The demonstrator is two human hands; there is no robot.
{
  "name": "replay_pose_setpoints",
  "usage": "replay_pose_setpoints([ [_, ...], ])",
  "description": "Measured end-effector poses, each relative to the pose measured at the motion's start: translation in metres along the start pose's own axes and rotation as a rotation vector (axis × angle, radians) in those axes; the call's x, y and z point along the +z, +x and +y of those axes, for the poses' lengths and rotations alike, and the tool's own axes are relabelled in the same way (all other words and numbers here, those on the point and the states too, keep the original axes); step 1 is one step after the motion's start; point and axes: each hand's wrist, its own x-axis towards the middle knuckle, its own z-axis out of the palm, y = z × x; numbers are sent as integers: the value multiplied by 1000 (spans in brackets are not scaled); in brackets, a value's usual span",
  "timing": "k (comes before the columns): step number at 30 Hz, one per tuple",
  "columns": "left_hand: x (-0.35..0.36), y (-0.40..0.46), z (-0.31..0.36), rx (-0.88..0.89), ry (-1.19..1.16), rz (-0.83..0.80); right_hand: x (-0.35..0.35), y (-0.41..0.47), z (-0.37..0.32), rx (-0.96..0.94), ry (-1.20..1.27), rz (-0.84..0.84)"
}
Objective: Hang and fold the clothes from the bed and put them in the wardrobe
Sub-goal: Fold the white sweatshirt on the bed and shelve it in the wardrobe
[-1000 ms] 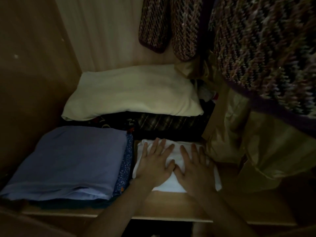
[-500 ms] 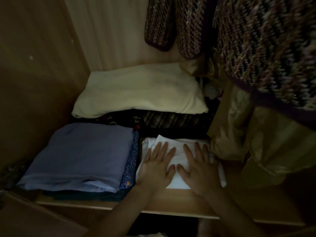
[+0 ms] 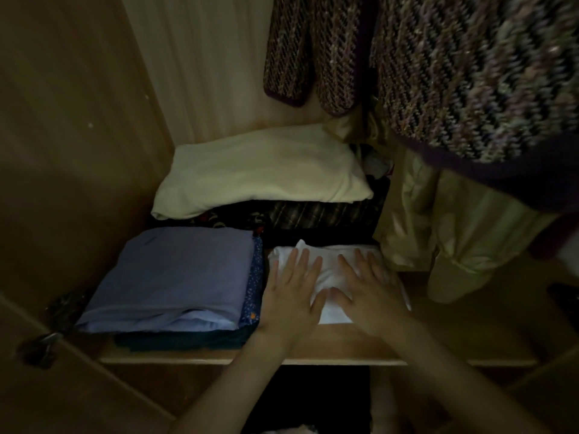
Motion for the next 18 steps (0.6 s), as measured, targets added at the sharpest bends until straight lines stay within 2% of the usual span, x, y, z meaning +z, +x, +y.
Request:
replay_pose_setpoints([
  [5, -30, -11, -5, -14, 26, 56, -11, -37, -22, -21, 45, 50],
  [9, -63, -25, -4, -12, -25, 43, -21, -68, -34, 40, 34, 119],
  [13, -88, -49, -1, 41, -99, 21, -27, -103, -45, 80, 28, 161],
  [18, -101, -80, 10, 158, -151, 68, -31, -158, -67, 125, 17, 213],
])
